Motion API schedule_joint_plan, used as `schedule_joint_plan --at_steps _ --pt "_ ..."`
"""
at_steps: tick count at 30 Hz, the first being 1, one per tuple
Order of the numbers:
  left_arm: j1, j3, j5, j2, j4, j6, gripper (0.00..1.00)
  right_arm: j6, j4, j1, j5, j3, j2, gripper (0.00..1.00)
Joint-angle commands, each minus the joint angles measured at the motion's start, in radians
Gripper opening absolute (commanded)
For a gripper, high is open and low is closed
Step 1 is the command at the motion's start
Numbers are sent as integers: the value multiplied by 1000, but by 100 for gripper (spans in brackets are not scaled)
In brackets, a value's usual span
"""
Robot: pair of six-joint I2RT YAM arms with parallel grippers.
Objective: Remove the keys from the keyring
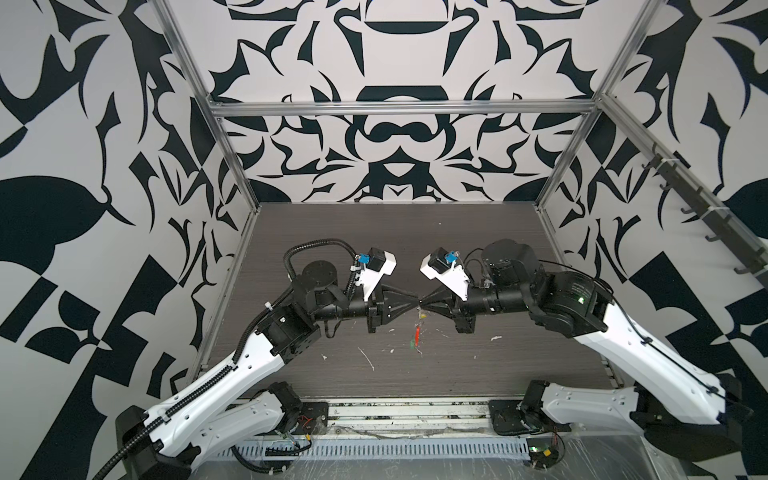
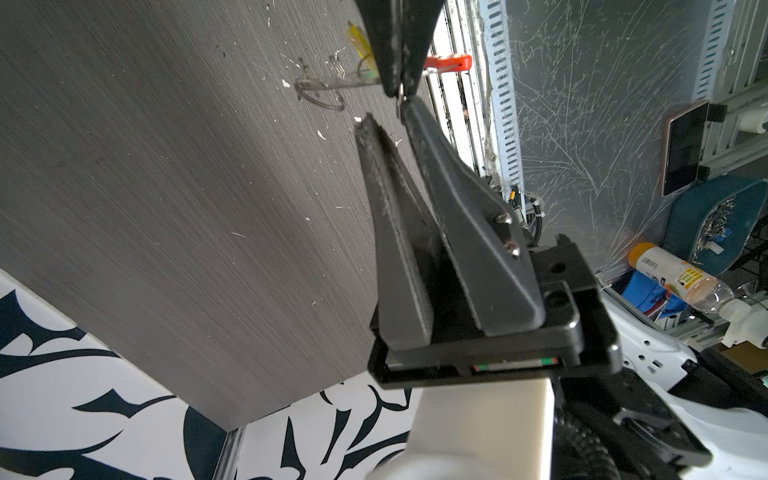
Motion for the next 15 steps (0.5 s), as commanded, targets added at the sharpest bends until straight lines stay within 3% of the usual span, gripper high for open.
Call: schedule_joint_plan --at_steps 1,15 --pt "-1 14 18 -2 -11 1 25 -18 18 -3 -7 55 -6 0" --pt "-1 6 30 7 26 -13 22 -15 26 -6 -10 61 6 0"
